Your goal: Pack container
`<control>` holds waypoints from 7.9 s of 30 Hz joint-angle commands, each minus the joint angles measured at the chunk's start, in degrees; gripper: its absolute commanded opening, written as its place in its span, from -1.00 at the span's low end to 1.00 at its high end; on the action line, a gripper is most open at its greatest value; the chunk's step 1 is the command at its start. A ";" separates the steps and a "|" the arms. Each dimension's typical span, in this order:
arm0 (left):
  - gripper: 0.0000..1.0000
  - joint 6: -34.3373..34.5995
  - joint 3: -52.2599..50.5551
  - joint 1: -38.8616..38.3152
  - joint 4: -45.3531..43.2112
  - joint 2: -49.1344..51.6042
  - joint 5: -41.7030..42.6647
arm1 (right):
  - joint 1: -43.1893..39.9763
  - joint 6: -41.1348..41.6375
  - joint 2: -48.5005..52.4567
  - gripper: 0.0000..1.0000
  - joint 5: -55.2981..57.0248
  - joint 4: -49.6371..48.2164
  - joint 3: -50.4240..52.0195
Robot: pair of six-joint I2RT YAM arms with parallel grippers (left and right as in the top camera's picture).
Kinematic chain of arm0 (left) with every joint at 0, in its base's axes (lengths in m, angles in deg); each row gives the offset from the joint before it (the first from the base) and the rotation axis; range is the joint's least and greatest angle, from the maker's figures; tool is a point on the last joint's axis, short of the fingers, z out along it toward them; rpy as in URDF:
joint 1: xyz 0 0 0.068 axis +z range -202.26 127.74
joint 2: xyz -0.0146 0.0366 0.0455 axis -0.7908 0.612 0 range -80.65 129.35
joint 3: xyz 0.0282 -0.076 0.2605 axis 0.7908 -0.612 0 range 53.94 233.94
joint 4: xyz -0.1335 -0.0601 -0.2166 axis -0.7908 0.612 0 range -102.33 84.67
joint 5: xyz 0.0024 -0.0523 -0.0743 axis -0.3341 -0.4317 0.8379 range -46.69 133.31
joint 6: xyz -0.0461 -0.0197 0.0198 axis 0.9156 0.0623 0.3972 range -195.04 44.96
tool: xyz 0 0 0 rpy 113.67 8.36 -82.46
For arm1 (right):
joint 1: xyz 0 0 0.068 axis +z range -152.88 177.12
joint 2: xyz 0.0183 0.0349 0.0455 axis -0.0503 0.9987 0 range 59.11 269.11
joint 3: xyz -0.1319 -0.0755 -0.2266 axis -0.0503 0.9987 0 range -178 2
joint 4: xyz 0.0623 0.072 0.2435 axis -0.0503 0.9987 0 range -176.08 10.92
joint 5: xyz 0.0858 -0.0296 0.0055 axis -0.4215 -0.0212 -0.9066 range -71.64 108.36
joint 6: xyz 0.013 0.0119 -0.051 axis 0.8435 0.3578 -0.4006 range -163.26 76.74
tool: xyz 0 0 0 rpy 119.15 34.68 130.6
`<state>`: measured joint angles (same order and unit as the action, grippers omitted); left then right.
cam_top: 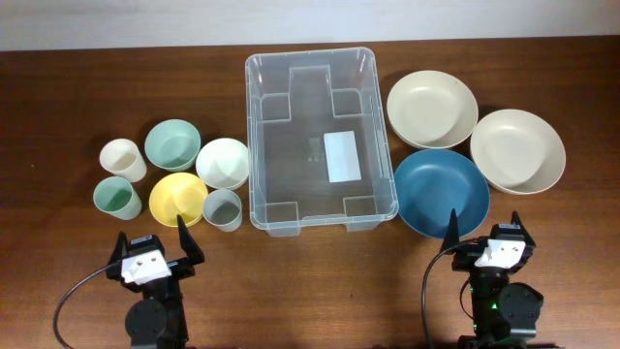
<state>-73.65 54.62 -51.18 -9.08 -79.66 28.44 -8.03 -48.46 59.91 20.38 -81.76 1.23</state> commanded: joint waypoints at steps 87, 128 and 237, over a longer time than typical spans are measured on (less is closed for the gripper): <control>0.99 0.55 -0.11 -0.20 0.26 -0.22 -0.39 | 0.22 -0.55 -0.59 0.98 -0.11 0.22 0.46; 0.99 0.55 -0.11 -0.20 0.26 -0.22 -0.42 | 0.26 2.21 -0.50 0.98 -1.81 -8.11 0.46; 0.99 0.55 -0.11 -0.20 0.26 -0.22 -0.42 | 0.26 30.99 8.90 0.98 4.00 24.57 -15.30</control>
<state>-73.65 54.62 -51.18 -9.06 -79.66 28.44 -8.03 -17.75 68.46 26.26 -57.31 -12.78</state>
